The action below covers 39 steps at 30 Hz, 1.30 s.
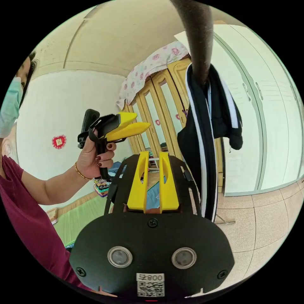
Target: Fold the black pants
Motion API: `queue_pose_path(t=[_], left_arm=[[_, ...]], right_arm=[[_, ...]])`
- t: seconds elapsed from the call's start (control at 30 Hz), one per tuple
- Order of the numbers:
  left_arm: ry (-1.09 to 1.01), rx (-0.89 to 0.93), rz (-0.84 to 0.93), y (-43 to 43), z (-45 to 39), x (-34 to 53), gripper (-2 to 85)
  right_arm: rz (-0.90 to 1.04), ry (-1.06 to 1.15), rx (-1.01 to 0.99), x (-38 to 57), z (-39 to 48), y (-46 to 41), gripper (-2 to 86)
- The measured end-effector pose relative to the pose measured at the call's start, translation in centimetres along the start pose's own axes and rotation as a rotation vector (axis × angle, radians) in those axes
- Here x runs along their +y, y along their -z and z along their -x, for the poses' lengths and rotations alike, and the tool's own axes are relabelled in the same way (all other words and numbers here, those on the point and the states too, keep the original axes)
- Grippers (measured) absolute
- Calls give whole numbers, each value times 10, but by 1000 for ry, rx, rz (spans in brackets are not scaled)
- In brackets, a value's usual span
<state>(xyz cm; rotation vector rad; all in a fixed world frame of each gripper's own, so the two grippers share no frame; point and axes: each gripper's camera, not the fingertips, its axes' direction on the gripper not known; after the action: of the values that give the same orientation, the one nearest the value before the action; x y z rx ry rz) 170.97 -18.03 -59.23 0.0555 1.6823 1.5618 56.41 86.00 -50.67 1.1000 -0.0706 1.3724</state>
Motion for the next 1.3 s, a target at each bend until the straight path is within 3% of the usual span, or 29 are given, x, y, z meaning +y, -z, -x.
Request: queue_pose_path(t=[0.2,0.37,0.7,0.9,1.3], left_arm=[[-16,-164,92,-75,-49,-73,89],[23,-166,34,-66,-79,-78,26],[89,-254,-186,60,-158,-48,11],[116,-299,-280,148,-226,4,10],[228,-442,-107,268,-380,173,10]], right_arm=[[-12,-10,47,-25,-22,56,61],[-13,-24,55,-37,-48,83,33],[-21,-65,33,-51,-87,76,2],[-121,-143,2,-63,-114,51,2],[-53,-550,-417,34,-183,-95,22]])
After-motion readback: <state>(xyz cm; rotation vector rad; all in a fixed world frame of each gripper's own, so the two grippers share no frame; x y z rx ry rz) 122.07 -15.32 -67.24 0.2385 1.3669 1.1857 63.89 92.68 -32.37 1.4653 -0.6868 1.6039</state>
